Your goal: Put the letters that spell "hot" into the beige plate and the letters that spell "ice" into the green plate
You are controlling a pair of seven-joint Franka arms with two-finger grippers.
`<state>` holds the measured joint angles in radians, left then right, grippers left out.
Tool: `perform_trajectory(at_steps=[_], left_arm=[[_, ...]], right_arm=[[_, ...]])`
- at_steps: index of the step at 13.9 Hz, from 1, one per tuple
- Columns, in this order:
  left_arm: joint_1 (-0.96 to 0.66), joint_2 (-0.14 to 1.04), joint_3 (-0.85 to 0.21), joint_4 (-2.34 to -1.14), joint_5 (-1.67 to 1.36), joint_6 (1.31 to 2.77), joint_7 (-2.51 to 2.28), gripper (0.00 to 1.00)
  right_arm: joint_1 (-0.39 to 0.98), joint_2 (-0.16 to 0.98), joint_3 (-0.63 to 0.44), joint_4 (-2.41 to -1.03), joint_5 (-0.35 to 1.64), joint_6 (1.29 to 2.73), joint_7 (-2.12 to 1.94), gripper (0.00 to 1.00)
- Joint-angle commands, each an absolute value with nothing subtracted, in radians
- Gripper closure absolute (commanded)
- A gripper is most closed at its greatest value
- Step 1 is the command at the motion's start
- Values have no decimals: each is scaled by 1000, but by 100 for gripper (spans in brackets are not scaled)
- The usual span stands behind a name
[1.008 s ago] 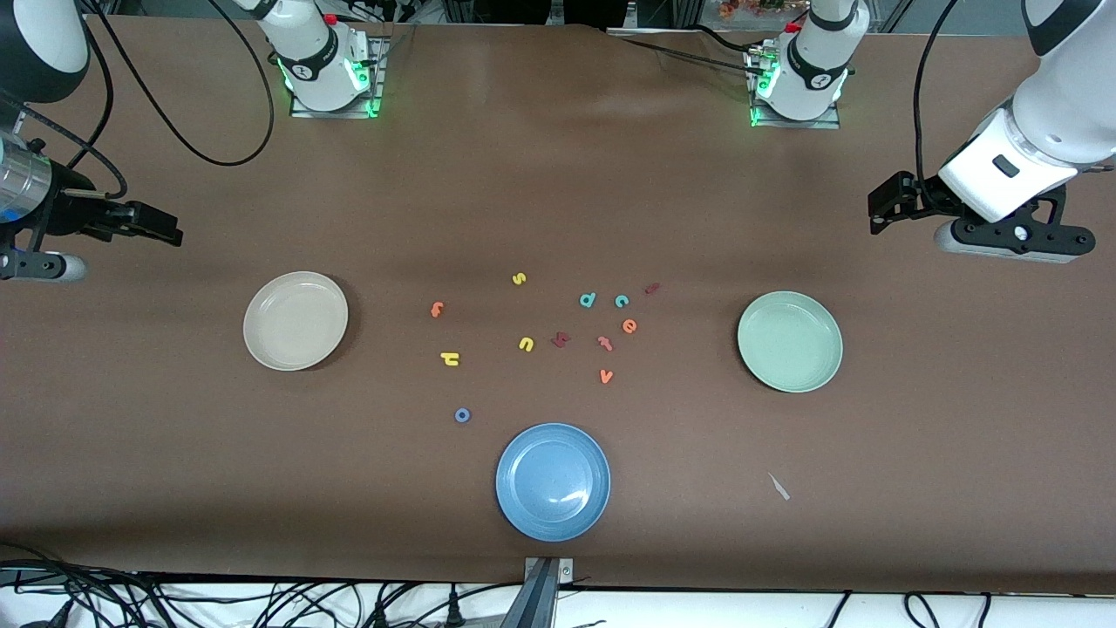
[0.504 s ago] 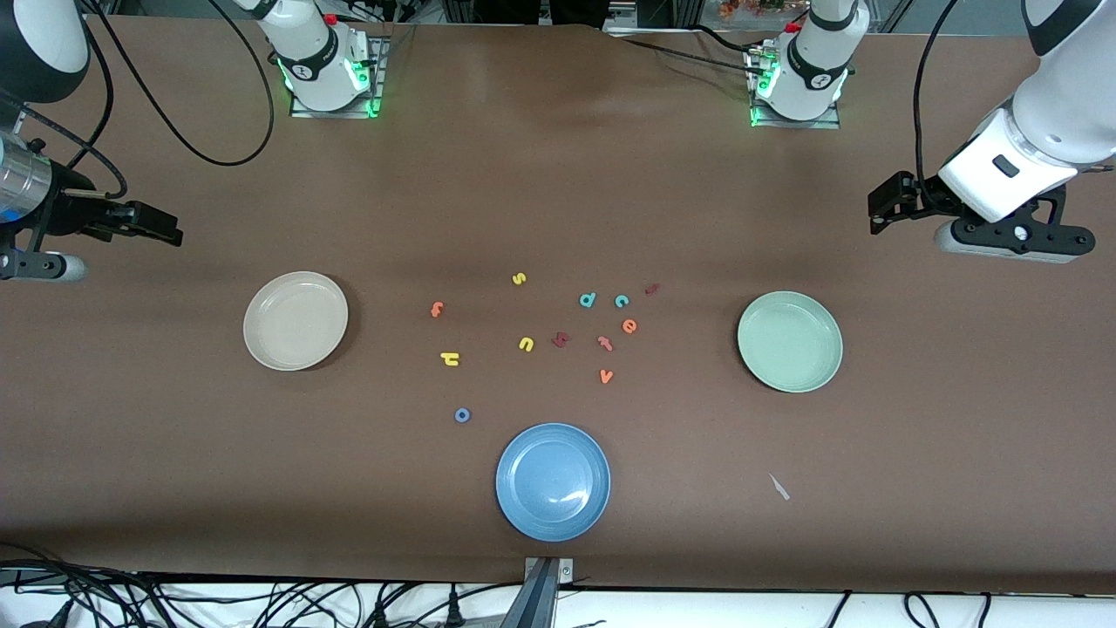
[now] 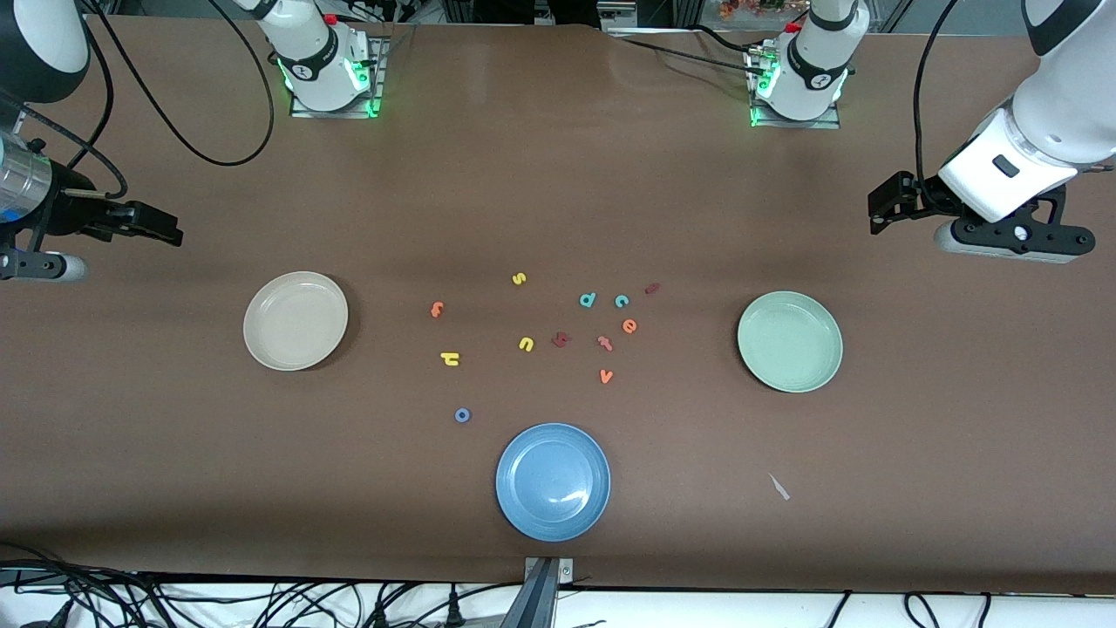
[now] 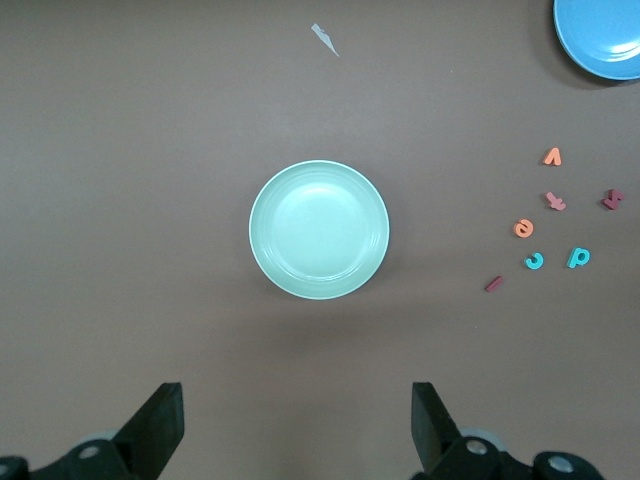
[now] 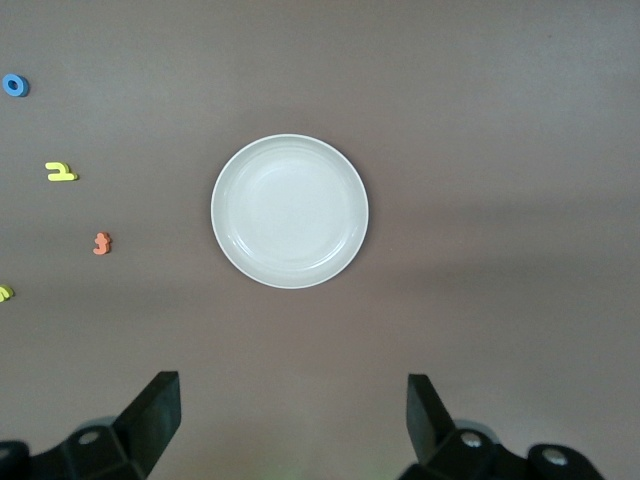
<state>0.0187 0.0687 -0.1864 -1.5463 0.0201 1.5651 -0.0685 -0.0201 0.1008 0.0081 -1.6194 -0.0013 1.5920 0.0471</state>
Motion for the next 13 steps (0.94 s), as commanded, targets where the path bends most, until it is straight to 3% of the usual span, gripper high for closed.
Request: perform_trajectory(at_steps=[1,13], left_arm=[[15,44,-198,-1571,61,1572,-69,0],[9,67,-198,-1546,49,1574,-69,0]], right_arm=[[-17,114,8,-1594,9,1571,48,0],[29,153,15,-1588,41,1563,113,0]])
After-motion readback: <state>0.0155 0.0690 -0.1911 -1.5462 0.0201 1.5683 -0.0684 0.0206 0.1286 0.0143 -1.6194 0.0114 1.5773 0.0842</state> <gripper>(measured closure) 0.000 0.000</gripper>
